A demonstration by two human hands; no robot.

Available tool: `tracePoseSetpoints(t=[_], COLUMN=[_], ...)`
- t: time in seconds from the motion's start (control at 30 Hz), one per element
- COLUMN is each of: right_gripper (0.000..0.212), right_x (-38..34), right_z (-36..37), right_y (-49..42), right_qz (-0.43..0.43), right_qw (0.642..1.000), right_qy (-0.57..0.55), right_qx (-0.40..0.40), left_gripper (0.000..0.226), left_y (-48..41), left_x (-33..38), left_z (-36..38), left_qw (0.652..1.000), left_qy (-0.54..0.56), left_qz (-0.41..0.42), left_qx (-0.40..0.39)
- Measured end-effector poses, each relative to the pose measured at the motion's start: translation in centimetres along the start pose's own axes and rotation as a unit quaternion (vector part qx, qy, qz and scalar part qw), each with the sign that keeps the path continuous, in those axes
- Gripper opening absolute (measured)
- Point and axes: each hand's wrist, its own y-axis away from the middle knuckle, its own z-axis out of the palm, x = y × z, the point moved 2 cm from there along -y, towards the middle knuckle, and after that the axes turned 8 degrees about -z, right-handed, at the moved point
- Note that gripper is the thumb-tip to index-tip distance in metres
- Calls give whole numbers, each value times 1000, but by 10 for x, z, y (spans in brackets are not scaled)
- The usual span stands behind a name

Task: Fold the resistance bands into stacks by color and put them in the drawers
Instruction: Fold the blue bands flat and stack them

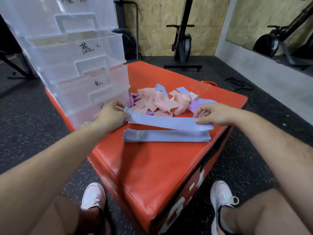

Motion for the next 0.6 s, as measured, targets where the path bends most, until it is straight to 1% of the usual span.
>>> tracePoseSetpoints(t=[0.03,0.1,0.17,0.27,0.37,0.5,0.57,0.6], right_gripper=[10,10,11,14,17,31,38,43], right_x=[3,6,8,9,8,11,12,12], right_z=[6,19,31,43,45,42,39,37], right_y=[1,0,-2,-5,-5,-8,-7,-5], right_qz=[4,8,14,23,25,21,13,11], right_qw=[1000,998,996,991,987,973,971,974], right_qy=[25,64,92,133,158,231,236,219], right_qx=[0,4,6,9,1,-21,-44,-63], left_gripper=[23,28,28,27,23,30,33,36], left_y=[1,3,0,-6,-12,-13,-7,-3], left_x=[-6,-16,-26,-35,-41,-44,-38,-36], left_z=[3,9,15,20,23,27,31,34], left_qw=[998,991,985,975,958,928,913,906], left_qy=[-55,-118,-154,-204,-265,-338,-347,-346], left_qz=[21,58,80,82,102,156,212,239], left_qx=[-2,-12,-18,-23,-27,-10,-28,-52])
